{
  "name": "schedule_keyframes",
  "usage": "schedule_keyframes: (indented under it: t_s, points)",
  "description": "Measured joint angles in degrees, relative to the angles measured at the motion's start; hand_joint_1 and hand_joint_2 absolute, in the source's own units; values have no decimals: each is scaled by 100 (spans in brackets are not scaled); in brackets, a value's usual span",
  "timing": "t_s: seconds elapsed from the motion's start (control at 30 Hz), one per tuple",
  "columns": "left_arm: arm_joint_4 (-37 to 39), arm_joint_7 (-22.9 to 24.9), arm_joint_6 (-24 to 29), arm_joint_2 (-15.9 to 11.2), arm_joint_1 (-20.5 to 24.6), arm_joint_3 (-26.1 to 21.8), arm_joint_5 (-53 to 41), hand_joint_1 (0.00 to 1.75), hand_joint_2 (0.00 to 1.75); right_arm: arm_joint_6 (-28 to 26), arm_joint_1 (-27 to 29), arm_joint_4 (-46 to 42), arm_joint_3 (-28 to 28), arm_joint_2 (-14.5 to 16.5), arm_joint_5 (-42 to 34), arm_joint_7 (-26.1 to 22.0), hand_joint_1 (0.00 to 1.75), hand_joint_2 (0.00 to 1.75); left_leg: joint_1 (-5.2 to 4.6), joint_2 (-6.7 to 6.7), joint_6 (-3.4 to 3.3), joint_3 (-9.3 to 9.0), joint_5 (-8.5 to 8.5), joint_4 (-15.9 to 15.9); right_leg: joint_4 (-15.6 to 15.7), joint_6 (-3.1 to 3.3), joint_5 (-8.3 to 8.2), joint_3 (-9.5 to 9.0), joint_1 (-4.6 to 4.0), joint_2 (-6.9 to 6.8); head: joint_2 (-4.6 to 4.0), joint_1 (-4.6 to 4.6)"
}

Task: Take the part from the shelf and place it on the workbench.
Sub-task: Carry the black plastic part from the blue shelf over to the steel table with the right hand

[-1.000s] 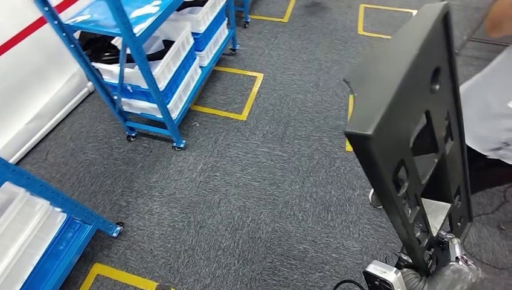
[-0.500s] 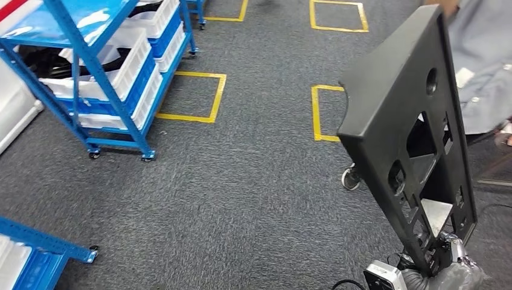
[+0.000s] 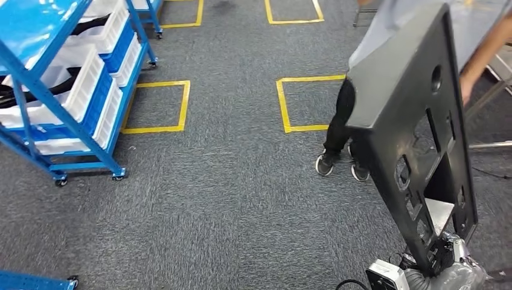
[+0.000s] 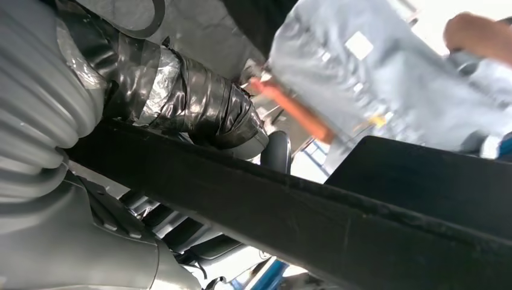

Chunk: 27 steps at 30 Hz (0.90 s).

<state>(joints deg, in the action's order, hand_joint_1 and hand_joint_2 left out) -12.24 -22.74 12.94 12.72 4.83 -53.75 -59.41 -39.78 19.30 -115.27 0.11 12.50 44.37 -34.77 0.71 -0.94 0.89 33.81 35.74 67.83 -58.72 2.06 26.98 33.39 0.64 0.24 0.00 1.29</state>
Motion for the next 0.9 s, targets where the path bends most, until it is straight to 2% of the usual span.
schedule_keyframes:
  t_s: [0.03,0.07,0.1,0.13,0.17,0.2,0.23,0.27,0.3,0.37,0.4,0.43,0.5,0.53,0.57,0.6,0.63,0.67,0.7,0.73,0.77,0.8,0.87,0.9]
  points:
    - [0,1,-1,0,-11,-1,0,0,175,0,2,0,0,0,5,4,175,175,1,33,1,176,134,371,-2,9,-3,4,-9,70,0,0]
    - [0,2,-2,0,-21,-1,0,0,175,0,6,1,0,0,10,9,175,175,1,43,-1,285,162,589,-4,12,-4,3,-17,145,0,0]
    - [0,3,-2,0,-30,-2,1,0,175,0,8,1,0,0,14,12,175,175,1,48,-10,296,73,588,-7,13,-5,-4,-24,225,0,0]
    - [0,3,-3,0,-36,-2,1,0,175,0,11,2,0,0,17,14,175,175,1,73,-25,204,-118,365,-12,12,-4,-14,-27,310,0,0]
    - [0,3,-3,0,-39,-2,2,0,175,0,12,2,0,0,19,15,175,175,2,154,-46,34,-356,-30,-18,9,-3,-24,-26,387,0,0]
    - [0,4,-3,-1,-41,-3,3,0,175,0,11,2,0,0,21,15,175,175,2,293,-72,-136,-539,-430,-33,-3,2,-24,-33,458,0,1]
    - [0,5,-2,-1,-42,-5,3,0,175,0,11,2,0,0,27,16,175,175,2,415,-91,-265,-651,-746,-49,-27,2,-11,-33,525,0,0]
    - [0,7,-1,-2,-40,-6,3,0,175,1,11,2,0,0,33,19,175,175,-2,508,-107,-334,-688,-927,-59,-58,-3,11,-29,582,0,1]
    - [0,8,-1,-2,-31,-8,3,0,175,1,17,2,0,0,39,22,175,175,-11,529,-123,-353,-672,-983,-61,-99,-16,37,-21,640,0,1]
    - [0,9,1,1,-14,-9,6,0,175,1,39,1,-2,0,42,23,175,175,-4,406,-175,-369,-700,-1034,-61,-173,-36,78,-2,716,0,1]
    - [0,9,1,4,-11,-10,7,0,175,1,49,-2,-6,0,38,20,175,175,4,333,-216,-380,-725,-1065,-124,-198,12,116,-9,630,0,8]
    - [0,9,0,7,-14,-11,7,0,175,0,51,-4,-10,0,35,15,175,175,11,254,-255,-386,-748,-1099,-292,-217,126,196,-21,483,0,16]
    - [0,8,-2,9,-23,-11,4,0,175,0,49,-6,-15,0,31,7,175,175,-3,93,-307,-386,-759,-1123,-947,-248,495,501,-25,142,0,32]
    - [0,9,-3,9,-31,-11,4,0,175,0,49,-5,-15,0,31,5,175,175,-14,7,-317,-382,-753,-1121,-1306,-266,649,670,-13,72,0,31]
    - [0,10,-2,9,-36,-11,4,0,175,0,55,-3,-16,0,31,4,175,175,-20,-75,-320,-381,-744,-1118,-1545,-282,718,779,2,40,0,32]
    - [0,11,-2,9,-39,-11,4,0,175,0,61,-2,-16,0,31,4,175,175,-23,-154,-318,-383,-734,-1116,-1586,-295,681,790,15,20,0,31]
    - [0,11,-2,9,-38,-11,4,0,175,0,64,-1,-17,0,29,3,175,175,-24,-225,-311,-392,-722,-1114,-1387,-302,539,675,24,-11,0,32]
    - [0,10,-2,9,-35,-11,4,0,175,0,65,-1,-17,0,27,0,175,175,-24,-290,-296,-411,-704,-1111,-1004,-300,340,458,27,-85,0,32]
    - [0,7,-3,10,-33,-11,4,0,175,0,61,-1,-17,0,24,-4,175,175,-31,-350,-276,-433,-684,-1107,-593,-284,200,227,8,-220,0,32]
    - [0,2,-4,10,-32,-11,4,0,175,1,59,-2,-17,1,20,-12,175,175,-41,-400,-249,-453,-663,-1098,-255,-256,99,45,-16,-325,0,31]
    - [0,-3,-5,10,-27,-11,4,0,175,1,58,-4,-17,1,18,-22,175,175,-51,-448,-221,-469,-644,-1091,-61,-228,67,-53,-45,-397,0,30]
    - [0,-8,-7,10,-19,-12,4,0,175,1,59,-5,-18,2,15,-33,175,175,-60,-494,-196,-480,-633,-1089,-10,-200,92,-67,-73,-413,0,29]
    - [0,-14,-7,11,11,-13,5,0,175,1,68,-7,-18,2,-7,-49,175,175,-57,-555,-142,-499,-601,-1080,12,-144,71,-52,-69,-288,0,28]
    - [0,-15,-6,11,20,-14,5,0,175,-1,71,-9,-19,2,-28,-52,175,175,-46,-479,-113,-491,-551,-1031,34,-112,58,-59,-52,-231,0,28]
